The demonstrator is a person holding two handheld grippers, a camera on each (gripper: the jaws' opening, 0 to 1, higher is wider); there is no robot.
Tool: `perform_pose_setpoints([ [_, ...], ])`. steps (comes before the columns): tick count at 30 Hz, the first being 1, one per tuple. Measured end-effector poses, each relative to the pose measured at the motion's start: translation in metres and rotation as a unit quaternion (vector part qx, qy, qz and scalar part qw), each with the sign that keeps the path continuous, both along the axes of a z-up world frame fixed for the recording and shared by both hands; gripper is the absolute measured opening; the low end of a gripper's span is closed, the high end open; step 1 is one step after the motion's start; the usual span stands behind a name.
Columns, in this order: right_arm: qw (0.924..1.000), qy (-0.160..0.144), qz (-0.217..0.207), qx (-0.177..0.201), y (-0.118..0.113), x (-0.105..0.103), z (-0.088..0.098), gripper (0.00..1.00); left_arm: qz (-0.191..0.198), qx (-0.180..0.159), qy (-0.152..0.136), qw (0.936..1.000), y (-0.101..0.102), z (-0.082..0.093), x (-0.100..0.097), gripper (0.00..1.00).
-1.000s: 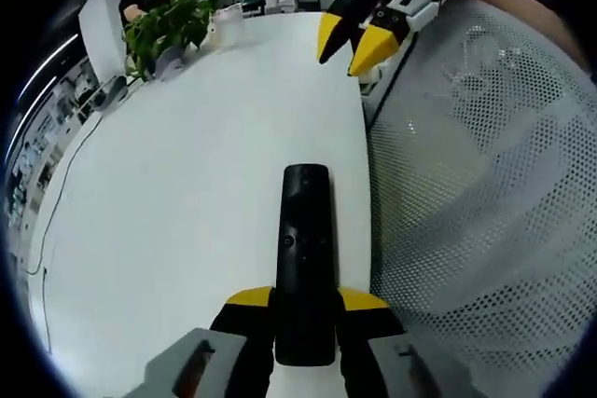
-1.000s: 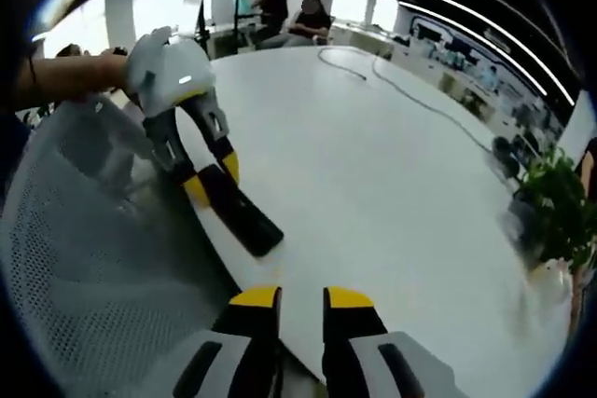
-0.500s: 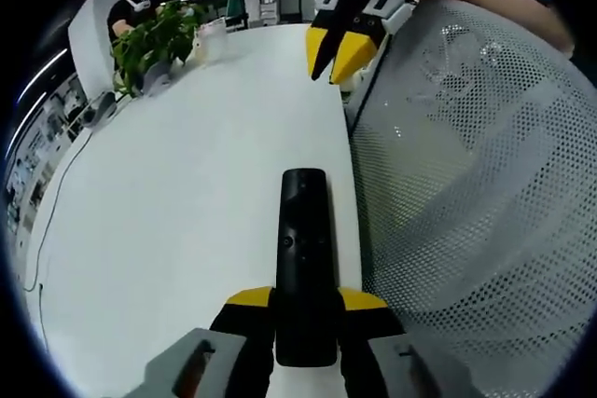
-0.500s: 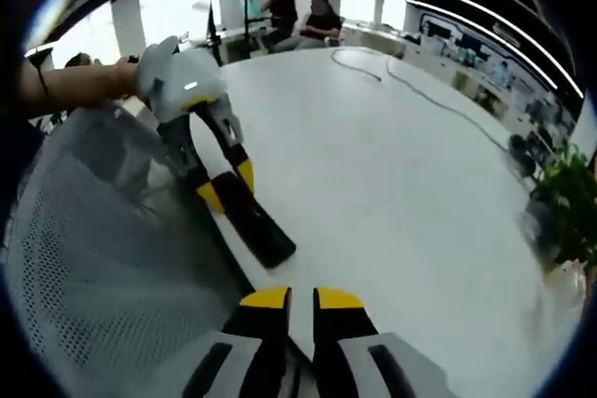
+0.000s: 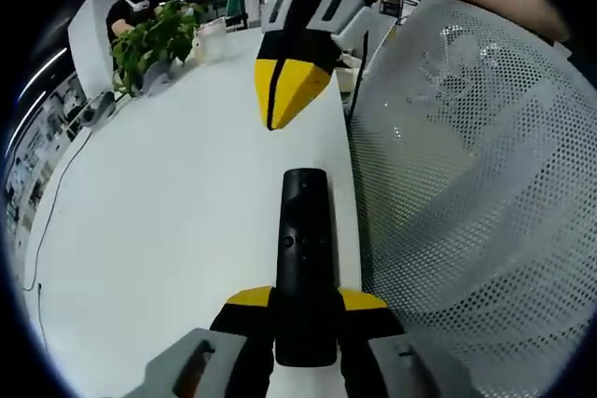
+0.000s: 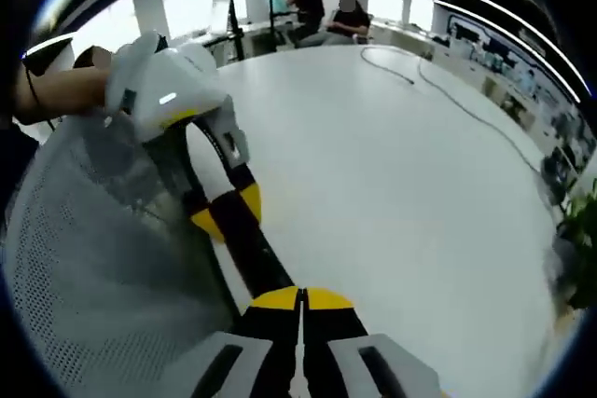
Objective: Press the specified remote control buttons in sequence, fully releasing each button before pressing the next.
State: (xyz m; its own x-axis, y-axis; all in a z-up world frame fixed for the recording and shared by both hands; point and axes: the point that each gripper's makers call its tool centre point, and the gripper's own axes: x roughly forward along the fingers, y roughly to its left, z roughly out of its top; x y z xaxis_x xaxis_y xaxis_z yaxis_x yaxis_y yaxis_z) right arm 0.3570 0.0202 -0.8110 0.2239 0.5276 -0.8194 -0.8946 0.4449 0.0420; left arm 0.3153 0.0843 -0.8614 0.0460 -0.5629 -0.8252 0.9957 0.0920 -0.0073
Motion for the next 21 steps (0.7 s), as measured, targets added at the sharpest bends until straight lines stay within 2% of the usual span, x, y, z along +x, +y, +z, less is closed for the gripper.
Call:
perform_pose_setpoints([
  [3, 0.9999, 0.004, 0.008, 0.008, 0.006, 0.002, -0.004, 0.00, -0.003, 0.005, -0.003, 1.0000, 0.000, 0.000, 0.000, 0.25],
  [4, 0.9997, 0.017, 0.009, 0.012, 0.007, 0.000, -0.008, 0.00, -0.003, 0.006, -0.004, 1.0000, 0.000, 0.000, 0.000, 0.25],
  [6, 0.9995, 0.025, 0.015, 0.016, 0.009, -0.002, -0.013, 0.00, -0.003, 0.006, -0.003, 1.0000, 0.000, 0.000, 0.000, 0.25],
  [10, 0.9994, 0.024, 0.020, 0.013, 0.004, -0.008, -0.019, 0.00, -0.001, 0.007, -0.003, 1.0000, 0.000, 0.000, 0.000, 0.25],
  [15, 0.9994, 0.032, 0.014, -0.006, -0.011, -0.016, -0.027, 0.00, 0.002, 0.004, -0.003, 1.0000, 0.000, 0.000, 0.000, 0.25],
  [18, 0.9976, 0.026, 0.043, -0.048, -0.019, -0.023, -0.035, 0.00, 0.002, 0.002, -0.002, 1.0000, 0.000, 0.000, 0.000, 0.25],
  [21, 0.9963, 0.046, 0.061, -0.040, -0.013, -0.034, -0.040, 0.00, 0.003, 0.000, -0.002, 1.0000, 0.000, 0.000, 0.000, 0.25],
])
